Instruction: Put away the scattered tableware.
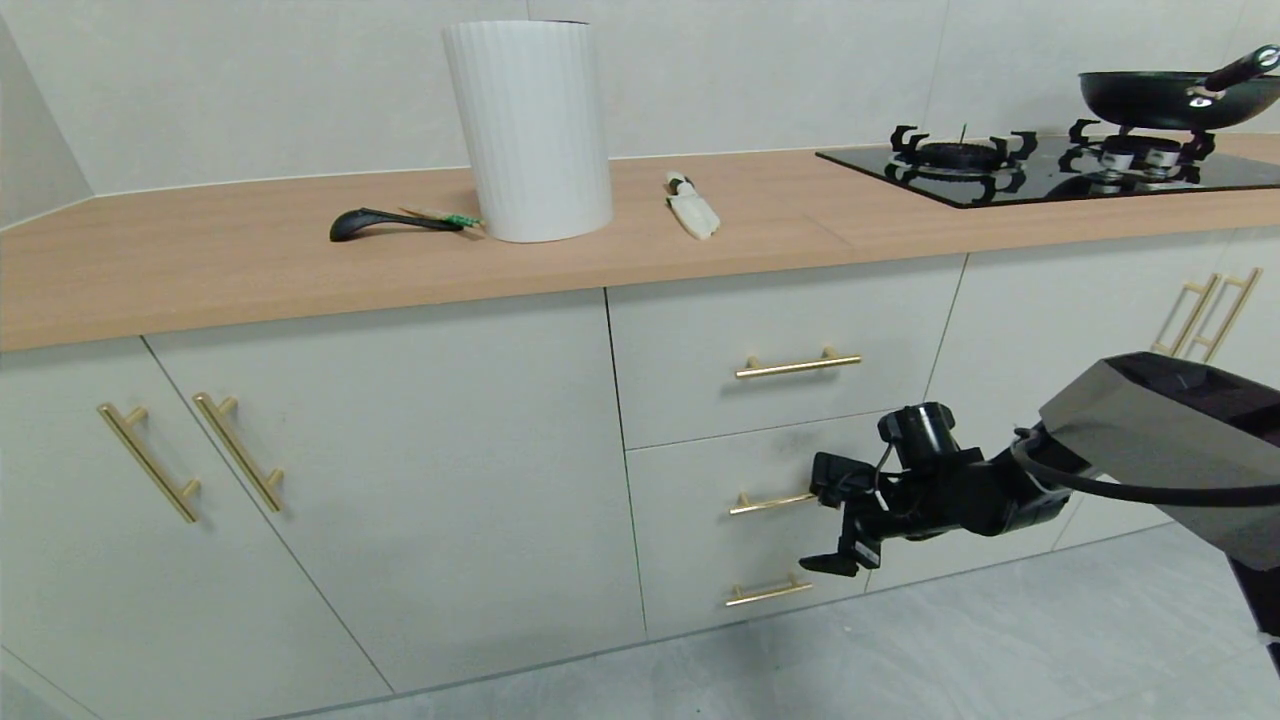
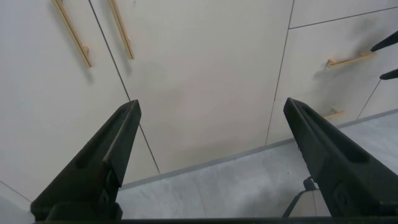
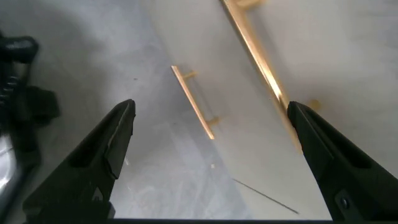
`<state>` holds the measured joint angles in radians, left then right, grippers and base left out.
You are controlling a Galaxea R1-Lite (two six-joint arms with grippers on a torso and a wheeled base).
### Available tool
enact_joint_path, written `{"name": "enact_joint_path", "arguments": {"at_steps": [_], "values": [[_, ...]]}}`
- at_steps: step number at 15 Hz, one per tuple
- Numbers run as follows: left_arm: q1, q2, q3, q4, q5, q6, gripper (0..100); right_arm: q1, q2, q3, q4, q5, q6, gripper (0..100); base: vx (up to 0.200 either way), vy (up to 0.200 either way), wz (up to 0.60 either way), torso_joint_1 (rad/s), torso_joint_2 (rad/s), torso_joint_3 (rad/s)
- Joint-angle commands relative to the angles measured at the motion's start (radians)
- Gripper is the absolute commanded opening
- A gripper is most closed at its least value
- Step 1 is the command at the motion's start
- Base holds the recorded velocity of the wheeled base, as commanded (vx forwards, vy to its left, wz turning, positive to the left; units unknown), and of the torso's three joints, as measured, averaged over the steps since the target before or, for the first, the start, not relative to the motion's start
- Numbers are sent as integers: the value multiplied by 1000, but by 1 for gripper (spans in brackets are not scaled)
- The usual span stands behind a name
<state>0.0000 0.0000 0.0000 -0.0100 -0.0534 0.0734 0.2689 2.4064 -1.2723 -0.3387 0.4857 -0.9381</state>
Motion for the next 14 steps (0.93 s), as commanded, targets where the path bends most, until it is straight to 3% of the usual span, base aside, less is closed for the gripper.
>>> {"name": "enact_joint_path", "arguments": {"at_steps": [1,10,14], "values": [[0,0,0,-1,0,0,100,-4,25,-27,0,1,-1,100,0,0,0,0,0,0],[0,0,0,1,1,0,100,46,160,-206,7,2,-16,100,0,0,0,0,0,0],[0,0,0,1,1,0,100,58,160,-211,10,2,-16,100,0,0,0,0,0,0]]}}
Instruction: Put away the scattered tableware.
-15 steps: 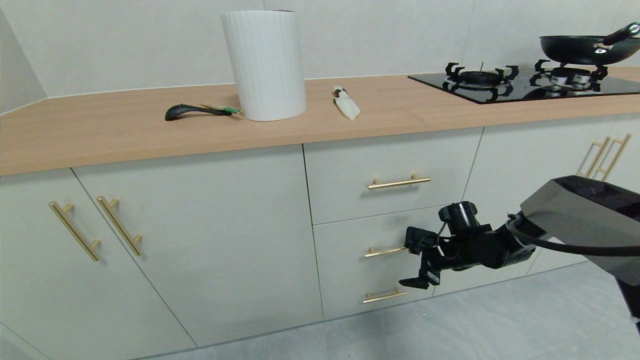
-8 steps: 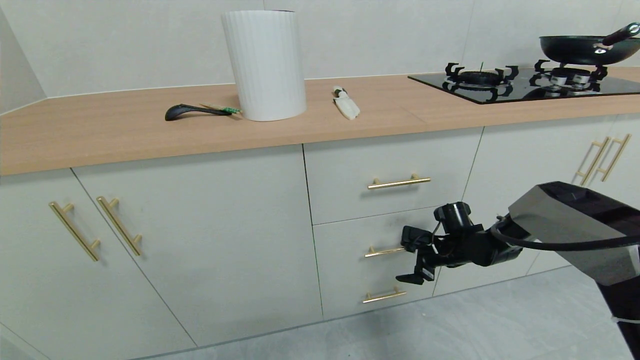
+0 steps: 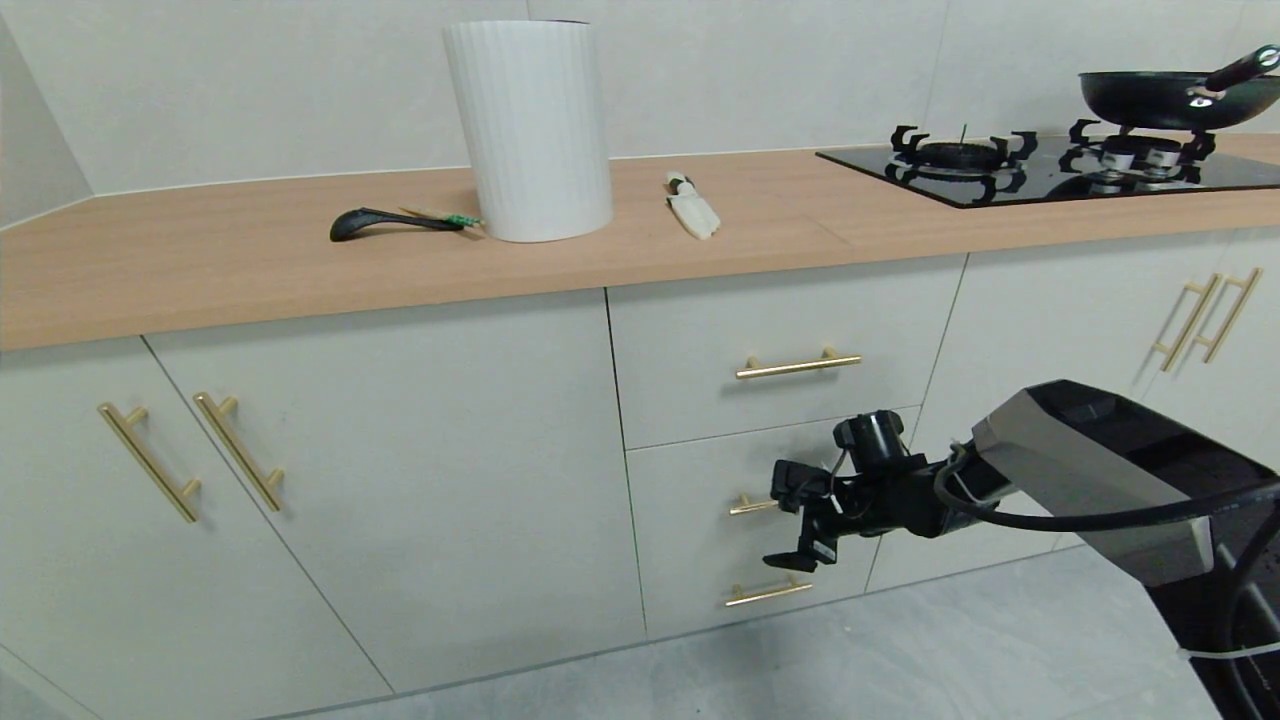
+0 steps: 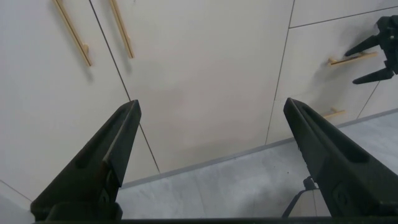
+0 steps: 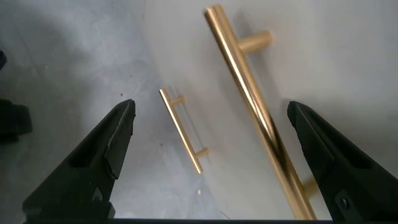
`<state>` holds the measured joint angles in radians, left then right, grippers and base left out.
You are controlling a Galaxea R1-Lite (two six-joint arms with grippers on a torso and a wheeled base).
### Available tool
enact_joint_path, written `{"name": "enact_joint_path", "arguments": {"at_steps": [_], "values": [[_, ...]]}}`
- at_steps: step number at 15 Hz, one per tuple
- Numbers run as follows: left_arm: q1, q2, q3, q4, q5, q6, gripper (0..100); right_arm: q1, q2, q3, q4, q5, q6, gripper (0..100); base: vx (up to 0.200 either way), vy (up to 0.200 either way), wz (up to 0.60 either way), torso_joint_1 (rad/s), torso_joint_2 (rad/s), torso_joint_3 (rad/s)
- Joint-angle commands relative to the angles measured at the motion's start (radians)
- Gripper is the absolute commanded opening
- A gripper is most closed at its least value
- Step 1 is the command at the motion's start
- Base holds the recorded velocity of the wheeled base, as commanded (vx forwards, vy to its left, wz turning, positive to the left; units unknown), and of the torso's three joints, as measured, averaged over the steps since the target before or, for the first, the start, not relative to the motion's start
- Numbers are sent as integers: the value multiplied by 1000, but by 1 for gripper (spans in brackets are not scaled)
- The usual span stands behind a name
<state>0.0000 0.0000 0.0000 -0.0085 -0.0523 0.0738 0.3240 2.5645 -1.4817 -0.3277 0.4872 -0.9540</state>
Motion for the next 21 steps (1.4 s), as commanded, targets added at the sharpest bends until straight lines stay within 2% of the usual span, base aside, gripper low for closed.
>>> {"name": "enact_joint_path", "arguments": {"at_steps": [1,21], "values": [[0,0,0,-1,0,0,100,4,2,-2,-1,1,0,100,0,0,0,0,0,0],[2,0,0,-1,0,-5,100,24,-61,84,90,2,-43,100,0,0,0,0,0,0]]}}
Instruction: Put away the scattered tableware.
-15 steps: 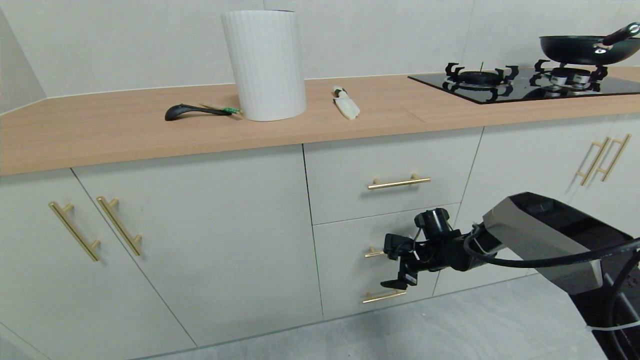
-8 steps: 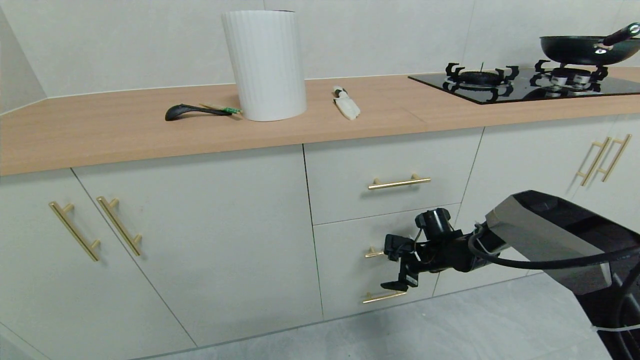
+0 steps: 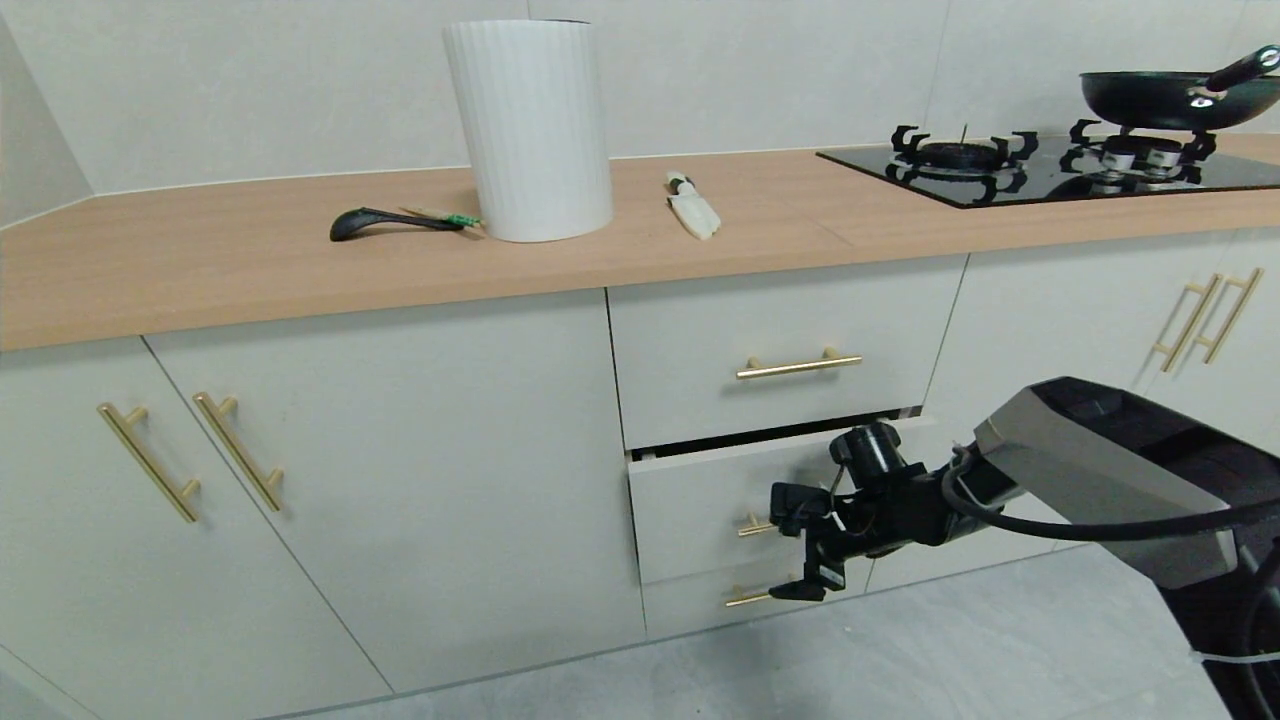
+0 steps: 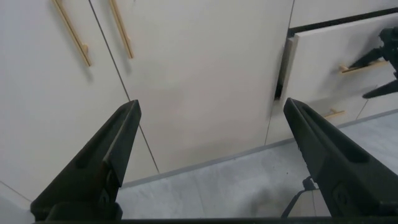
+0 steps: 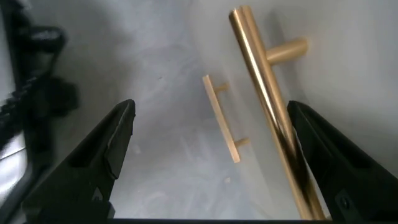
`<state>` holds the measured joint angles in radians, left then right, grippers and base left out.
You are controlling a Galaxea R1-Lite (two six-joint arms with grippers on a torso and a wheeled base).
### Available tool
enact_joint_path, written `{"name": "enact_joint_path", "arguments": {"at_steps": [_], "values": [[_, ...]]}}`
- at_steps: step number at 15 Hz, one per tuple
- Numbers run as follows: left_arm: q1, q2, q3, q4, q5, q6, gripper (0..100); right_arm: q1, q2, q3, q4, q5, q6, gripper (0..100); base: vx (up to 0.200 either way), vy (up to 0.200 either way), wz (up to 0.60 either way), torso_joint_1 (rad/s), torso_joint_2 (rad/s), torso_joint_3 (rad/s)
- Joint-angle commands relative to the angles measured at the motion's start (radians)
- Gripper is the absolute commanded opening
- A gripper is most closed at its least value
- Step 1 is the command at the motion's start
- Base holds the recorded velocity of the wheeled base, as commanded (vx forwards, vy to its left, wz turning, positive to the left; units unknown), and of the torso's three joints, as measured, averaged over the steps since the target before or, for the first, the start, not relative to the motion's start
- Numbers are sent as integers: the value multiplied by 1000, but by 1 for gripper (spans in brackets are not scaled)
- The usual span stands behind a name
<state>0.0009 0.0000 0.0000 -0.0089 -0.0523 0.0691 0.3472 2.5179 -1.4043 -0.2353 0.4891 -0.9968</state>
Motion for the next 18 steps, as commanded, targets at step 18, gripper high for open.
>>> {"name": "enact_joint_path", "arguments": {"at_steps": [18], "values": [[1,0,0,0,2,4,100,53,-573,476,-21,2,30,100,0,0,0,0,0,0]]}}
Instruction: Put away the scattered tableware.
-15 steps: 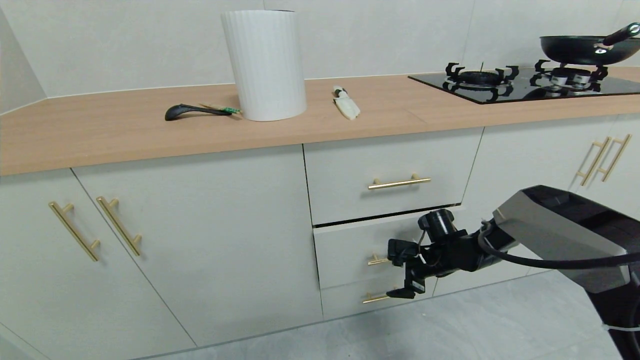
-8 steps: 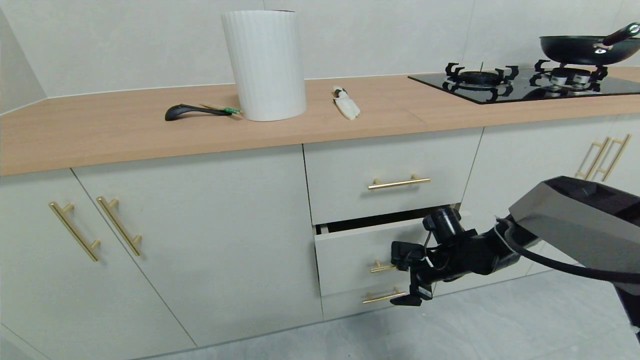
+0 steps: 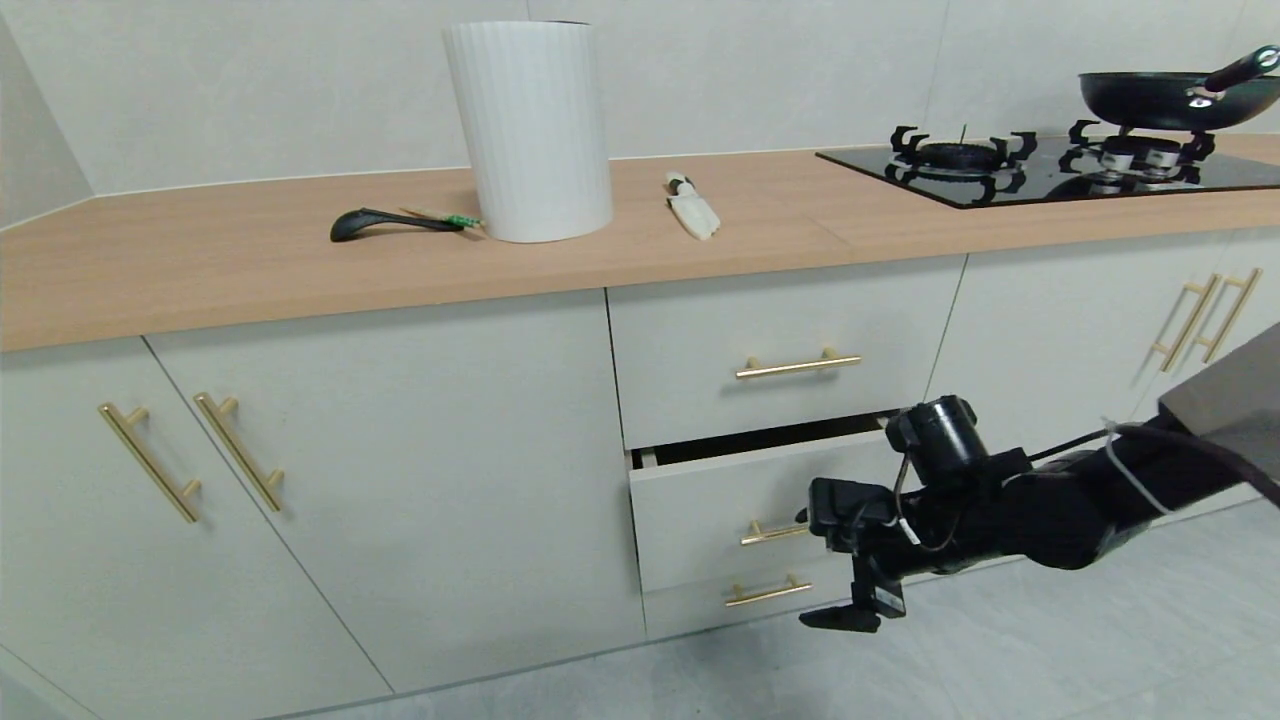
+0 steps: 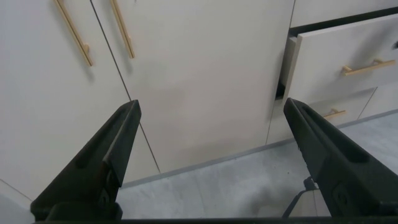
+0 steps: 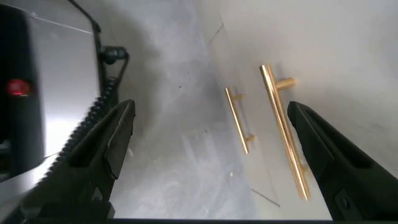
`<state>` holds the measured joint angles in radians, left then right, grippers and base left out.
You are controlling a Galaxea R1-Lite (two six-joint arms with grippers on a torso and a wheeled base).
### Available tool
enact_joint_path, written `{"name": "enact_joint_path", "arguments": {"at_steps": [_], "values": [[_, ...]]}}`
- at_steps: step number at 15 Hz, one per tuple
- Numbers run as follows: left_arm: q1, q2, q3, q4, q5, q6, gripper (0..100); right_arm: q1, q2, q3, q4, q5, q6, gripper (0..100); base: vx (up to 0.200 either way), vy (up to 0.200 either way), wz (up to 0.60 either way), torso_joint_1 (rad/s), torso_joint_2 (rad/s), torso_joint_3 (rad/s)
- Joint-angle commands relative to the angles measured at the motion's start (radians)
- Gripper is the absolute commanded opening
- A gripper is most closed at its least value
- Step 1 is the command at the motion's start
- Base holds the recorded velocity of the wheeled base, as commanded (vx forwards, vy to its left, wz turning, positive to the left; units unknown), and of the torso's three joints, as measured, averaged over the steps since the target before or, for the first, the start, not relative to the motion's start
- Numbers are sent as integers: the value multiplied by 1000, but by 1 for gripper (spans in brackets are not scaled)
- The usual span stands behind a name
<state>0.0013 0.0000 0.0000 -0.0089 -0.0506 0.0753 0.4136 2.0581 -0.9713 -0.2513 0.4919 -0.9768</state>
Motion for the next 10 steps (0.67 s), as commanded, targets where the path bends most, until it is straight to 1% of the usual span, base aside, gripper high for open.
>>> {"name": "enact_joint_path", "arguments": {"at_steps": [1,4,8,10], "values": [[0,0,0,0,0,0,100,-22,-124,40,-20,-1,23,100,0,0,0,0,0,0],[0,0,0,0,0,-3,100,-53,-113,39,-56,-4,33,100,0,0,0,0,0,0],[0,0,0,0,0,-5,100,-127,-38,-55,-60,-3,30,100,0,0,0,0,0,0],[0,0,0,0,0,-6,100,-134,17,-98,-59,-1,27,100,0,0,0,0,0,0]]}}
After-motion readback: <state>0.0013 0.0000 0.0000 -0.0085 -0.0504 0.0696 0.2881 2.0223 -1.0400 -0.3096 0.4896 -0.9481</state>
